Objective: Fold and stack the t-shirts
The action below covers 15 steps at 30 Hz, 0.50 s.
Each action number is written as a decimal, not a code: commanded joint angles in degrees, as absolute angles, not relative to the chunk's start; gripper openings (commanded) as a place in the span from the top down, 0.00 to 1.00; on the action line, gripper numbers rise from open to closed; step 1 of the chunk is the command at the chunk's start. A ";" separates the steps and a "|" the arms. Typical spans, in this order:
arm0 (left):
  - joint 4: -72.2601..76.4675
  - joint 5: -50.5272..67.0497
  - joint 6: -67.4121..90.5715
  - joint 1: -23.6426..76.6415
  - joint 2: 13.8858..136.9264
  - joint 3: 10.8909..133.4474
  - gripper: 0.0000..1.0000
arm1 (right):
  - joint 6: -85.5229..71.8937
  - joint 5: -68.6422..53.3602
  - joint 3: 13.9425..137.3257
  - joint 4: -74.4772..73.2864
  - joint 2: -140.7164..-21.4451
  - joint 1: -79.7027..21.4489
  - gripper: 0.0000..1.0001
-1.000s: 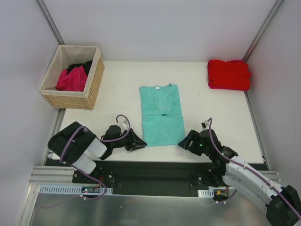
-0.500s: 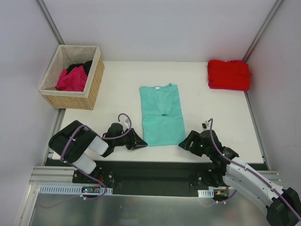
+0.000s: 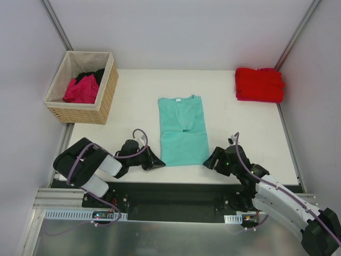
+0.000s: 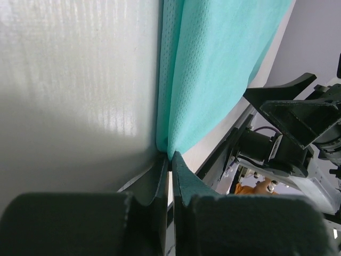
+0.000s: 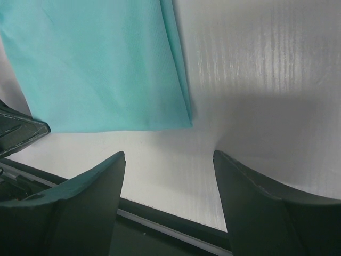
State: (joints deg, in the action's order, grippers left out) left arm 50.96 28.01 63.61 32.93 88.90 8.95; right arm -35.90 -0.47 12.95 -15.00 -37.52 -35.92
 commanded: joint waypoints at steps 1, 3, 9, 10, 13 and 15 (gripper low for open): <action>41.49 23.91 60.21 31.73 86.94 6.07 1.00 | -33.40 2.28 13.27 -16.37 -43.23 -35.86 0.28; 40.87 23.73 60.12 31.29 85.61 5.28 1.00 | -33.22 1.67 13.27 -14.16 -46.92 -35.95 0.29; 35.42 23.20 57.75 29.18 80.51 4.92 1.00 | -33.13 0.53 13.97 -7.48 -54.74 -35.86 0.30; 35.16 23.29 57.66 29.01 79.81 4.92 1.00 | -33.13 0.53 13.97 -6.43 -55.63 -35.86 0.31; 34.54 23.55 57.30 28.39 79.45 4.83 1.00 | -33.31 0.62 14.06 -5.10 -57.04 -35.95 0.32; 34.72 23.55 57.04 28.13 79.89 4.75 1.00 | -33.57 0.53 13.80 -4.92 -57.04 -35.95 0.34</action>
